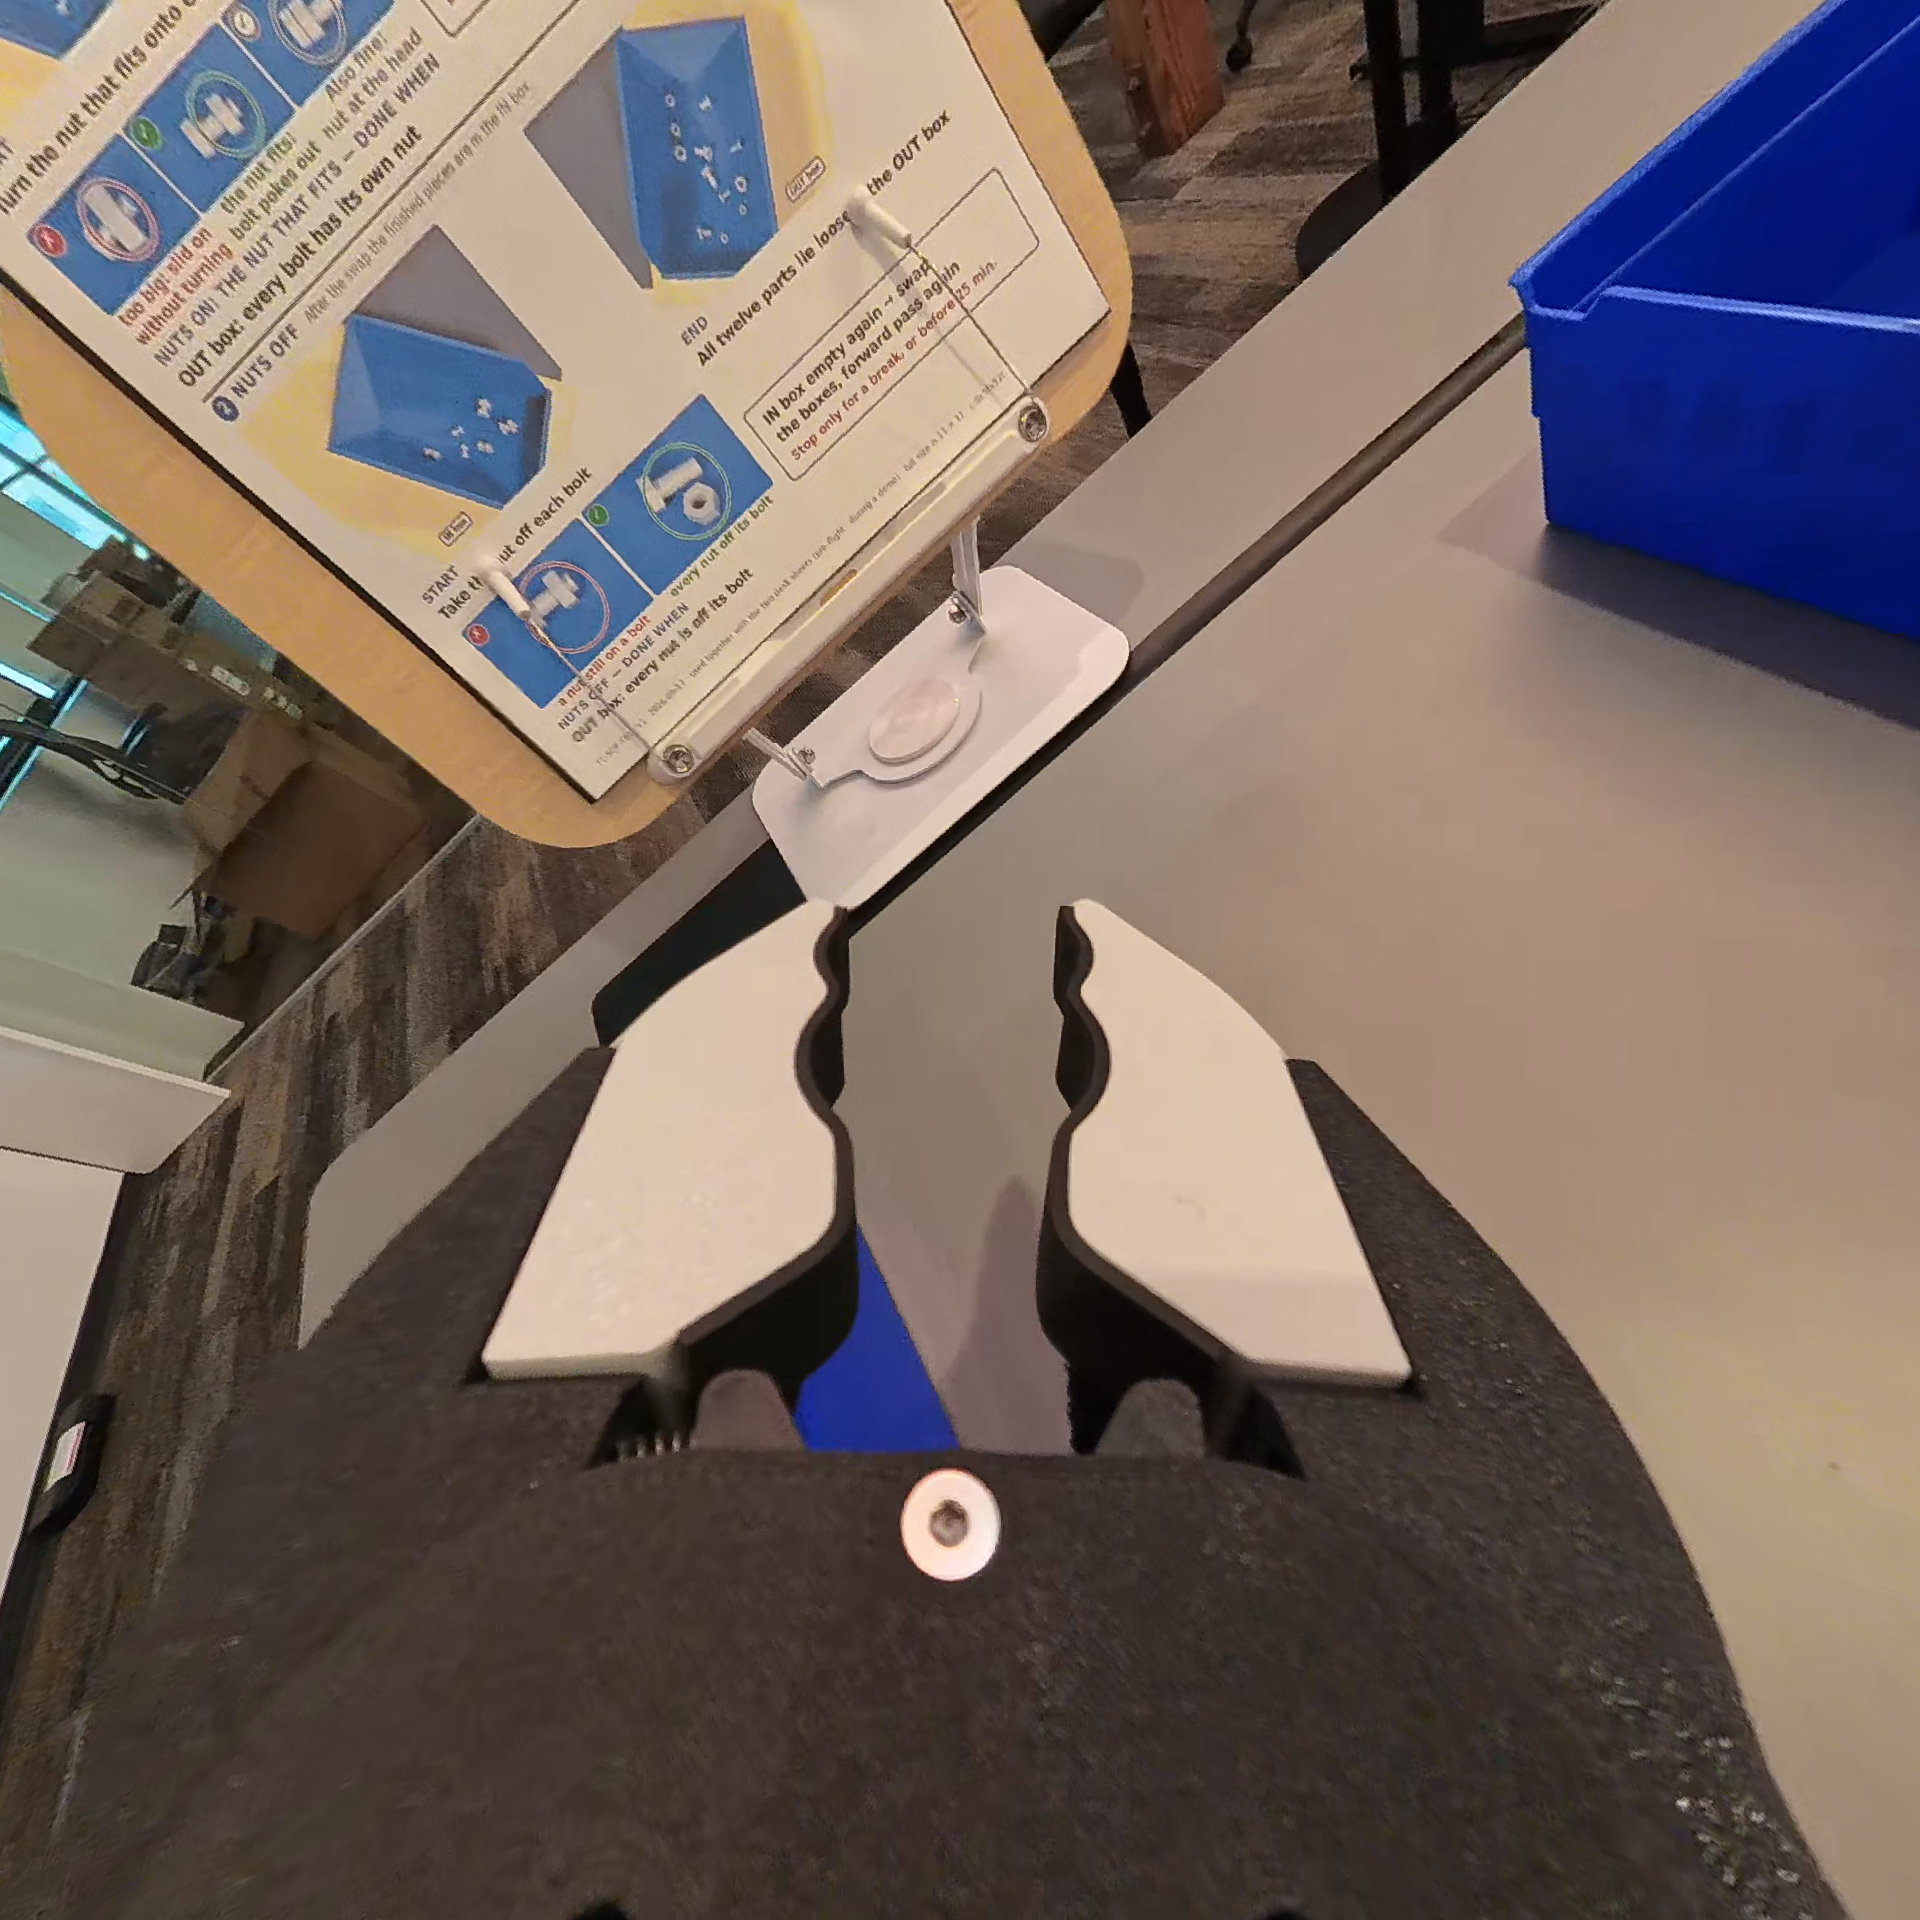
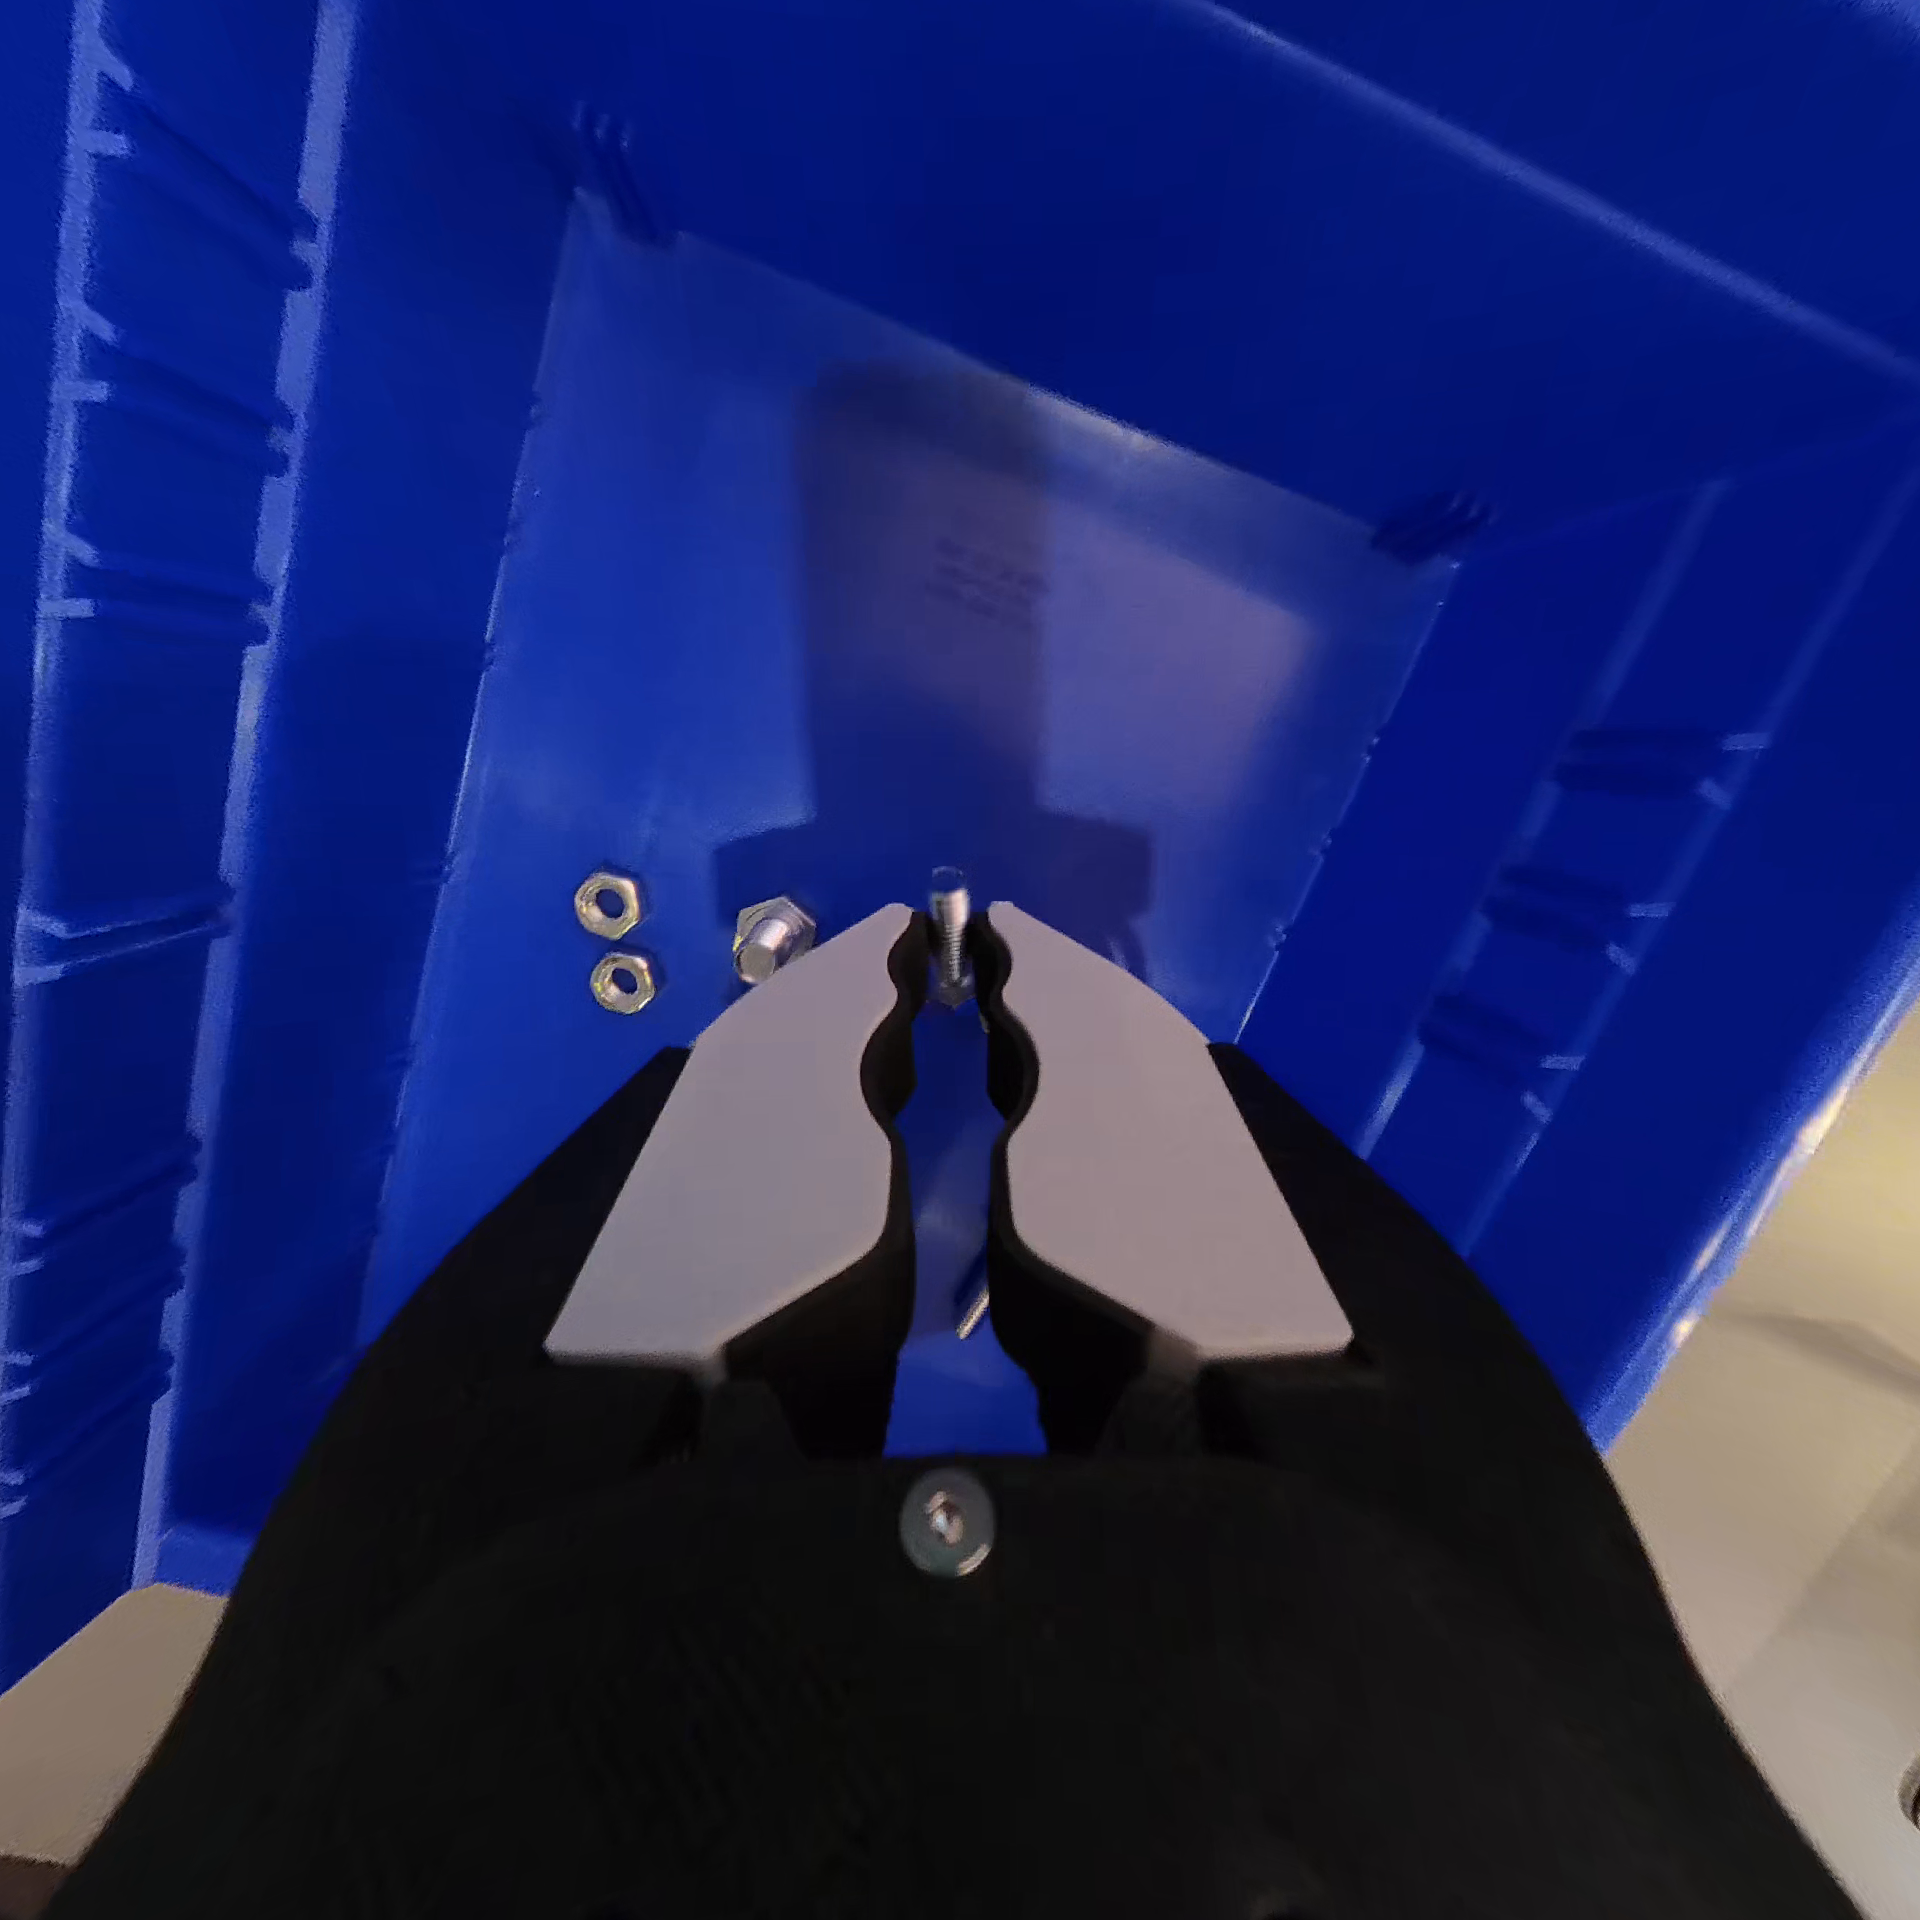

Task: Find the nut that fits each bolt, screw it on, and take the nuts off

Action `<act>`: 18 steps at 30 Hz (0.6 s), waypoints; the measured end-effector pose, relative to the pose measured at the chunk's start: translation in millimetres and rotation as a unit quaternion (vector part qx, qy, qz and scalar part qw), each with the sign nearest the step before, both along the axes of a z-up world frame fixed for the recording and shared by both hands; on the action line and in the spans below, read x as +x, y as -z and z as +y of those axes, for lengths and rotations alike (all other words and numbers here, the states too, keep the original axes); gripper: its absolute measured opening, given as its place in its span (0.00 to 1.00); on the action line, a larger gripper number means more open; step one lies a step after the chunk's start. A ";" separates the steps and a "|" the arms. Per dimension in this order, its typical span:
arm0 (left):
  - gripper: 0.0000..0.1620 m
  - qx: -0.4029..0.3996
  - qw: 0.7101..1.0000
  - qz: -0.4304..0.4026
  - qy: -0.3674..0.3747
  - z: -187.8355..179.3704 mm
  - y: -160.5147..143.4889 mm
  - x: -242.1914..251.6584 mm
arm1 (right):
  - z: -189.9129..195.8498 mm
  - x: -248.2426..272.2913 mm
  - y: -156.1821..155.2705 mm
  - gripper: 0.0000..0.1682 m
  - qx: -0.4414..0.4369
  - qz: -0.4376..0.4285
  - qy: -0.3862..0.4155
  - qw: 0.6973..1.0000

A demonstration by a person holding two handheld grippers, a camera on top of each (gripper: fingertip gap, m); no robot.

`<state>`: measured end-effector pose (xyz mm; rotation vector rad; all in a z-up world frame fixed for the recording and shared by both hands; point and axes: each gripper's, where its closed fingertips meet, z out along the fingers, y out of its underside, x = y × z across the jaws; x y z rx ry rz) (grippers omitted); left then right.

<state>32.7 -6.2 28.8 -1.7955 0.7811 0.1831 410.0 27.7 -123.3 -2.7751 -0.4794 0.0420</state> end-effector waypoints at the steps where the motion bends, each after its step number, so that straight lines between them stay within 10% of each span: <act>1: 0.23 -0.007 1.000 0.002 -0.001 -1.0 -1.9 -3.7 | 1.2 0.6 0.9 0.07 0.001 0.001 0.001 1.000; 12: 0.17 -0.119 0.987 -0.071 -0.080 -11.8 -33.8 -134.9 | 14.0 -9.1 -71.5 0.11 0.150 0.062 -0.006 0.987; 18: 0.15 -0.233 0.953 -0.114 -0.157 -17.9 6.0 -220.3 | 9.9 -17.8 -106.3 0.11 0.212 0.050 -0.027 0.976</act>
